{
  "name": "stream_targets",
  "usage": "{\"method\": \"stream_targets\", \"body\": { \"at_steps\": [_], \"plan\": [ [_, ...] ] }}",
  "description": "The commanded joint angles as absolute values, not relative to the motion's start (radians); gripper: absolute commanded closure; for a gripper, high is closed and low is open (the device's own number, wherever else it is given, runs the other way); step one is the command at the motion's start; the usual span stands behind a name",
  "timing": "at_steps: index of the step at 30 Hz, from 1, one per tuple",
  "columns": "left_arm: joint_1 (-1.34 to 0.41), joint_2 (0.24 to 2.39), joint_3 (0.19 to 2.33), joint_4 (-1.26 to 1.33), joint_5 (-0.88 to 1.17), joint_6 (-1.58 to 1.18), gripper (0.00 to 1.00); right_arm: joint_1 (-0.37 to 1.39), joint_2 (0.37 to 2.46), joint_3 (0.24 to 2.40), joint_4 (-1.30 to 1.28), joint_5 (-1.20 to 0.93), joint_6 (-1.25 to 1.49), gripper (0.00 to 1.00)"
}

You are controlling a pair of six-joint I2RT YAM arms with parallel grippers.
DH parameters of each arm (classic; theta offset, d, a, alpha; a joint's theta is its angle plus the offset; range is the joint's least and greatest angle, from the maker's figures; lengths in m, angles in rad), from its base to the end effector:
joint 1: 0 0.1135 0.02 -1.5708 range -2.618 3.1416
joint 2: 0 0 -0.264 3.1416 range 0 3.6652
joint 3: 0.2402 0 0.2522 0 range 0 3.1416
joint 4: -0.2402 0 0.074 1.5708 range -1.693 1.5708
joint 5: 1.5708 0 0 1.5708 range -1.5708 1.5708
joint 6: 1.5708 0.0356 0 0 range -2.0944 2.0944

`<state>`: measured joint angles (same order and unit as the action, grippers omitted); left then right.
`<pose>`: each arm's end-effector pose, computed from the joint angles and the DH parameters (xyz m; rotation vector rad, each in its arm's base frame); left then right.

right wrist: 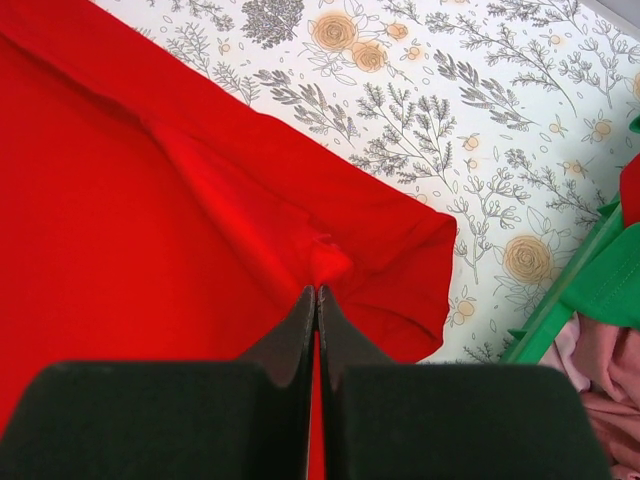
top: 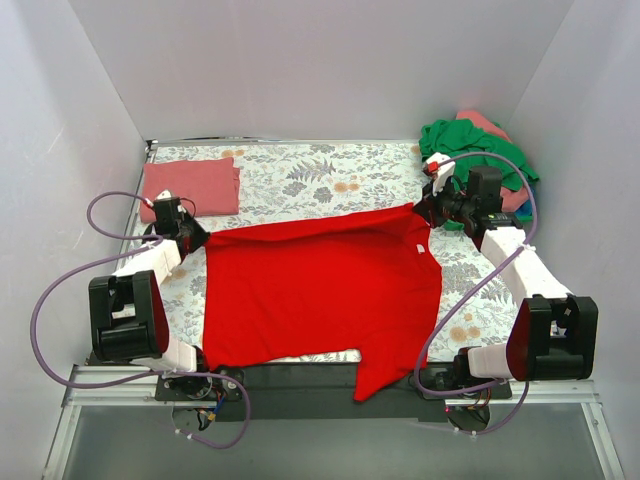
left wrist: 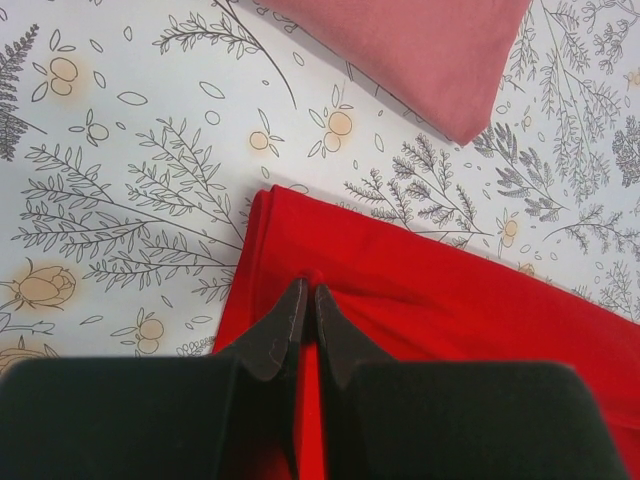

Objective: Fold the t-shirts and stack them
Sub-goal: Fold the tshirt

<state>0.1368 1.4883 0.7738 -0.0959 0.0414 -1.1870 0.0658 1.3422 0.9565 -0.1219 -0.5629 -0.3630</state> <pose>0.2955 0.0392 0.1820 -1.4901 1.9455 -0.5348 0.2988 0.0387 0.2835 -0.7532 1.8705 0.3953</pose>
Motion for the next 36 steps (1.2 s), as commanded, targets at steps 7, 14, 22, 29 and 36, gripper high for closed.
{"method": "stream_targets", "body": {
  "at_steps": [7,14,22,29,36],
  "plan": [
    [0.144,1.422,0.756,-0.121,0.051,-1.187,1.00,0.055,1.310,0.946,-0.091,-0.571,-0.371,0.99],
    [0.144,1.427,0.758,-0.132,0.052,-1.189,1.00,0.052,1.301,0.942,-0.091,-0.577,-0.371,0.99],
    [0.146,1.416,0.770,-0.201,0.073,-1.201,0.94,0.051,1.286,0.919,-0.091,-0.586,-0.382,0.99],
    [0.146,1.243,0.746,-0.285,0.040,-1.206,0.43,0.051,1.284,0.882,-0.103,-0.600,-0.410,0.99],
    [0.144,1.181,0.761,-0.281,0.047,-1.146,0.39,0.051,1.301,0.881,-0.140,-0.604,-0.439,0.99]
  ]
}}
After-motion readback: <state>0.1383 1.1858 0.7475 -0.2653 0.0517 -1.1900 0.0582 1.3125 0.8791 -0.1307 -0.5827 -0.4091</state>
